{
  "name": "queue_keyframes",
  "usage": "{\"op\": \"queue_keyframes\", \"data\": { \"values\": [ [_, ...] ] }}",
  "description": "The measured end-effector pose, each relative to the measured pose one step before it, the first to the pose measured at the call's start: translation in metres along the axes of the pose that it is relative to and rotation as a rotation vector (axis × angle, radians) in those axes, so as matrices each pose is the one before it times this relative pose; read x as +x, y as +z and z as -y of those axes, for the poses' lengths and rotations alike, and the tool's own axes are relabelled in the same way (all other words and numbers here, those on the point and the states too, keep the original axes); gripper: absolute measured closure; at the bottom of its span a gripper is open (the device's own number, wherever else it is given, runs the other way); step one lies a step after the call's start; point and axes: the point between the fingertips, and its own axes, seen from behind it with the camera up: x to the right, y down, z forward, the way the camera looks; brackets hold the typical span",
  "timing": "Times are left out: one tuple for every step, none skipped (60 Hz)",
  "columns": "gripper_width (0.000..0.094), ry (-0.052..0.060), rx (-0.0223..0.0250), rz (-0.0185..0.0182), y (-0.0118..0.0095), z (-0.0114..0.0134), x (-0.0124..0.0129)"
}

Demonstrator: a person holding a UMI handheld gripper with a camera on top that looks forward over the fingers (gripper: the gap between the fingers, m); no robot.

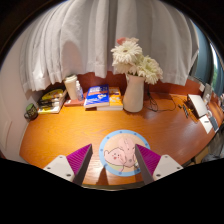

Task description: Arrange mouse

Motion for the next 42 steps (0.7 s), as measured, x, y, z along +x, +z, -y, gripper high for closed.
{"op": "queue_keyframes", "data": {
  "values": [
    [0.0079, 0.0004, 0.01061, 0.00298, -0.00675, 0.00188, -0.00555],
    [0.0080, 0.0001, 0.00739, 0.00304, -0.00712, 0.00155, -0.00500],
    [0.0080, 0.0000, 0.00674, 0.00295, -0.00659, 0.00162, -0.00524],
    [0.0080, -0.0008, 0.00561, 0.00355, -0.00648, 0.00123, -0.00569],
    [0.0080, -0.0018, 0.00516, 0.00437, -0.00629, 0.00068, -0.00576],
    [0.0080, -0.0023, 0.00571, 0.00494, -0.00606, 0.00094, -0.00601],
    [0.0079, -0.0029, 0.00638, 0.00561, -0.00604, 0.00090, -0.00597],
    [0.0079, -0.0037, 0.00719, 0.00485, -0.00569, 0.00123, -0.00577],
    [0.0076, -0.0037, 0.00783, 0.00356, -0.00587, 0.00130, -0.00570],
    [0.0074, -0.0044, 0.00658, 0.00453, -0.00534, 0.00076, -0.00545],
    [0.0075, -0.0033, 0.00634, 0.00494, -0.00533, 0.00065, -0.00543],
    [0.0074, -0.0029, 0.00547, 0.00464, -0.00471, 0.00100, -0.00537],
    [0.0075, -0.0036, 0.00582, 0.00430, -0.00477, 0.00064, -0.00503],
    [0.0075, -0.0045, 0.00581, 0.00438, -0.00471, 0.00105, -0.00508],
    [0.0078, -0.0051, 0.00663, 0.00375, -0.00463, 0.00089, -0.00478],
    [0.0078, -0.0042, 0.00778, 0.00362, -0.00431, 0.00063, -0.00448],
    [0.0079, -0.0032, 0.00751, 0.00320, -0.00413, 0.00092, -0.00439],
    [0.0080, -0.0029, 0.00693, 0.00345, -0.00408, 0.00059, -0.00414],
    [0.0081, -0.0016, 0.00480, 0.00281, -0.00291, 0.00068, -0.00468],
    [0.0081, -0.0012, 0.00547, 0.00338, -0.00392, 0.00031, -0.00384],
    [0.0081, -0.0014, 0.00569, 0.00388, -0.00401, -0.00004, -0.00330],
    [0.0081, -0.0004, 0.00529, 0.00311, -0.00334, 0.00019, -0.00339],
    [0.0081, -0.0020, 0.00559, 0.00425, -0.00328, -0.00061, -0.00301],
    [0.0082, -0.0026, 0.00445, 0.00380, -0.00295, -0.00031, -0.00341],
    [0.0082, -0.0022, 0.00380, 0.00365, -0.00277, -0.00049, -0.00317],
    [0.0081, -0.0006, 0.00382, 0.00334, -0.00260, -0.00054, -0.00314],
    [0.0081, 0.0000, 0.00400, 0.00299, -0.00225, -0.00049, -0.00294],
    [0.0082, 0.0005, 0.00373, 0.00207, -0.00139, -0.00042, -0.00304],
    [0.0082, -0.0009, 0.00352, 0.00262, -0.00263, -0.00116, -0.00205],
    [0.0082, -0.0001, 0.00239, 0.00040, -0.00084, -0.00120, -0.00218],
    [0.0082, -0.0005, 0.00072, -0.00113, -0.00138, -0.00125, -0.00203],
    [0.0082, -0.0011, 0.00005, -0.00135, -0.00127, -0.00176, -0.00115],
    [0.0082, -0.0012, -0.00151, -0.00245, -0.00110, -0.00191, -0.00073],
    [0.0081, -0.0014, -0.00245, -0.00281, -0.00089, -0.00242, -0.00077],
    [0.0082, -0.0014, -0.00348, -0.00243, -0.00092, -0.00246, -0.00087],
    [0.0081, -0.0013, -0.00357, -0.00140, -0.00129, -0.00243, -0.00112],
    [0.0082, -0.0023, -0.00337, -0.00056, -0.00103, -0.00244, -0.00104],
    [0.0083, -0.0032, -0.00324, 0.00096, -0.00067, -0.00236, -0.00131],
    [0.0084, -0.0033, -0.00174, 0.00205, -0.00140, -0.00315, -0.00077],
    [0.0082, -0.0029, -0.00425, 0.00155, -0.00069, -0.00224, -0.00130],
    [0.0082, -0.0036, -0.00410, 0.00169, -0.00038, -0.00203, -0.00128],
    [0.0082, -0.0033, -0.00326, 0.00167, -0.00063, -0.00176, -0.00113]
  ]
}}
